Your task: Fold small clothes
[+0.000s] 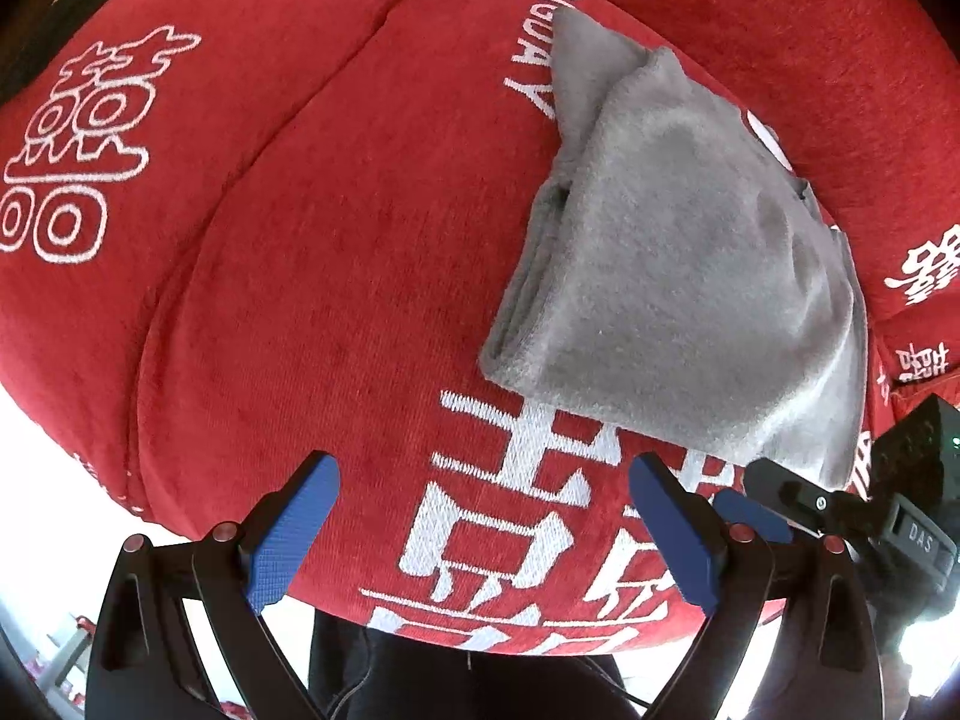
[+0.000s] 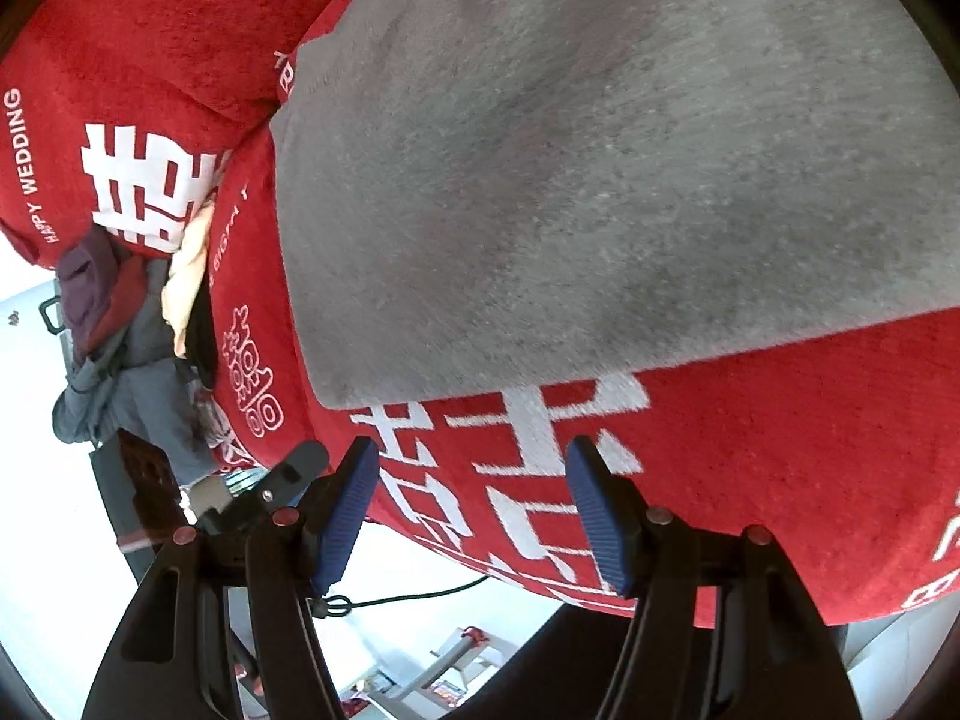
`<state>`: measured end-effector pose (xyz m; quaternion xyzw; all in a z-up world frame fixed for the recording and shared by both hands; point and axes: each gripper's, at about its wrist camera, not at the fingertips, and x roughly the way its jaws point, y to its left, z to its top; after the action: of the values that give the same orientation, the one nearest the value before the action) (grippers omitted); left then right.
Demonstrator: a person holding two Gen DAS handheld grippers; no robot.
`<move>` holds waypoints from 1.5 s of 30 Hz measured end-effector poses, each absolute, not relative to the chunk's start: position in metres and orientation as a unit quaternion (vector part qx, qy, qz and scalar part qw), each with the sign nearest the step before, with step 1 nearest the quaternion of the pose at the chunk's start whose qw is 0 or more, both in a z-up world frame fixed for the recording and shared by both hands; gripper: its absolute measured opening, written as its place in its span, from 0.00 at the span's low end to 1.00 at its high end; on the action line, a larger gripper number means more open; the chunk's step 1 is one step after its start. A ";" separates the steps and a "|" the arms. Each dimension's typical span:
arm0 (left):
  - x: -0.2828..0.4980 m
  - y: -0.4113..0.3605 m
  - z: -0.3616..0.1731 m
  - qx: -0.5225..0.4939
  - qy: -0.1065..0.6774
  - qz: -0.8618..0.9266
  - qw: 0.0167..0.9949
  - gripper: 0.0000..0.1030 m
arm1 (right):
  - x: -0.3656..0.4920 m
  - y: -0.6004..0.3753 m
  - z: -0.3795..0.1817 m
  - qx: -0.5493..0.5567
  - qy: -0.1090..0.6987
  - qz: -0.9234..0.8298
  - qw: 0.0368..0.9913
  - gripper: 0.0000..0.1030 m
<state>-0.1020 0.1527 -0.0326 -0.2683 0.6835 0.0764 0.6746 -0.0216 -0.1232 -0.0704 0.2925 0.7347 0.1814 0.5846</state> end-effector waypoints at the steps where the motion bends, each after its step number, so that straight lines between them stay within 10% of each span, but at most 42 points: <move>1: -0.104 0.155 -0.034 -0.283 0.680 0.073 0.672 0.95 | -0.020 -0.122 -0.071 0.295 0.734 0.184 0.584 0.66; 16: -0.099 0.151 -0.048 -0.434 0.628 0.012 0.646 0.95 | -0.026 -0.141 -0.110 0.515 0.650 0.140 0.541 0.66; 20: -0.095 0.142 -0.052 -0.456 0.616 0.010 0.643 0.95 | -0.021 -0.142 -0.116 0.533 0.647 0.126 0.531 0.14; 31: -0.061 0.127 -0.061 -0.504 0.562 0.078 0.652 0.94 | 0.003 -0.140 -0.071 0.499 0.631 0.211 0.555 0.11; 35: -0.038 0.124 -0.056 -0.404 0.589 0.119 0.689 0.24 | 0.000 -0.136 -0.072 0.451 0.662 0.217 0.558 0.11; 37: -0.033 0.123 -0.052 -0.376 0.590 0.122 0.704 0.15 | -0.002 -0.135 -0.071 0.420 0.681 0.220 0.558 0.11; 43: -0.016 0.078 -0.015 -0.154 0.581 0.097 0.794 0.15 | 0.020 -0.143 -0.024 0.264 0.712 0.239 0.606 0.18; 45: -0.014 0.060 -0.006 -0.082 0.567 0.074 0.816 0.15 | 0.049 -0.137 -0.004 0.212 0.711 0.248 0.623 0.72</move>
<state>-0.0137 0.0604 -0.0059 -0.0820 0.5669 0.0739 0.8164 0.0488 -0.1373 -0.0041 0.2115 0.7111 0.2476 0.6231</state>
